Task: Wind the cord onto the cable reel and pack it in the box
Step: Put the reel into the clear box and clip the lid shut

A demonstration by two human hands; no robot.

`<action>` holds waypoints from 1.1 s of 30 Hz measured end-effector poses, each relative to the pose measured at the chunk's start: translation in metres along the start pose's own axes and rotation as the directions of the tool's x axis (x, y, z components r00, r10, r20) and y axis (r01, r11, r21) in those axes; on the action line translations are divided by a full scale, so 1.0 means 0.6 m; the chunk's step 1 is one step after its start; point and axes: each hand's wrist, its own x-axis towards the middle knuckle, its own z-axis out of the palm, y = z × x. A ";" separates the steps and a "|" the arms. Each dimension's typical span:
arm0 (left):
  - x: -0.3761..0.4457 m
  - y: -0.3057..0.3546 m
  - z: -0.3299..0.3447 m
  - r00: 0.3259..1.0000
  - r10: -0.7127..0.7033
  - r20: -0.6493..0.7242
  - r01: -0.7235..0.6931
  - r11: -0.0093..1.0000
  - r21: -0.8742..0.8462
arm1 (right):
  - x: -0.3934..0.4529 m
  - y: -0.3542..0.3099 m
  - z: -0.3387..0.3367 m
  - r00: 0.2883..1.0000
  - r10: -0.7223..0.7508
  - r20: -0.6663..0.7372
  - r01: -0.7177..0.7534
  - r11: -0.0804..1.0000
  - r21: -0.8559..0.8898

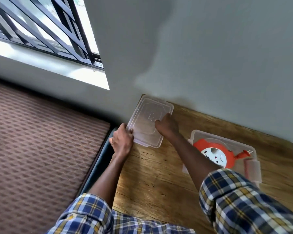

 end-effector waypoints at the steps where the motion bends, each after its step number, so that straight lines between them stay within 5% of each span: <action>1: 0.001 -0.001 -0.003 1.000 0.015 -0.016 -0.015 1.000 -0.017 | -0.002 0.005 0.004 0.999 -0.011 -0.036 0.013 0.999 0.039; 5: -0.006 0.005 -0.015 0.988 0.039 -0.151 -0.068 0.979 -0.191 | -0.010 0.018 -0.015 0.997 0.044 -0.056 -0.025 0.957 0.290; 8: -0.030 0.032 -0.016 0.979 0.081 -0.187 -0.156 0.886 -0.436 | -0.020 0.025 -0.059 0.988 0.150 0.022 -0.134 0.796 0.590; 10: -0.054 0.059 -0.024 0.962 0.166 -0.217 -0.259 0.802 -0.538 | -0.041 0.030 -0.094 0.989 0.120 0.085 -0.141 0.606 0.783; 12: -0.075 0.085 -0.034 0.937 0.286 -0.202 -0.348 0.701 -0.622 | -0.067 0.043 -0.131 0.994 0.046 0.103 -0.112 0.291 0.950; 15: -0.100 0.122 -0.041 0.892 0.438 -0.108 -0.389 0.626 -0.676 | -0.101 0.088 -0.188 0.992 0.102 0.074 -0.069 -0.055 0.996; 18: -0.141 0.155 -0.044 0.815 0.577 -0.055 -0.454 0.577 -0.679 | -0.133 0.165 -0.235 0.996 -0.047 0.071 -0.082 -0.303 0.949; 21: -0.174 0.170 -0.040 0.683 0.730 -0.024 -0.586 0.528 -0.614 | -0.171 0.238 -0.274 0.986 -0.144 0.087 -0.119 -0.227 0.967; 23: -0.196 0.175 -0.028 0.633 0.774 0.007 -0.646 0.533 -0.546 | -0.179 0.282 -0.293 0.995 -0.071 0.075 -0.083 -0.112 0.990; 28: -0.245 0.168 0.004 0.912 0.382 0.149 -0.201 0.733 -0.650 | -0.208 0.365 -0.291 0.999 0.047 0.020 -0.023 0.076 0.997; 31: -0.263 0.167 0.022 0.884 0.306 0.352 0.027 0.720 -0.693 | -0.226 0.380 -0.278 0.978 0.194 -0.075 0.002 0.350 0.937; 33: -0.278 0.171 0.028 0.888 0.307 0.342 0.021 0.716 -0.698 | -0.232 0.383 -0.268 0.953 0.272 -0.137 -0.007 0.469 0.883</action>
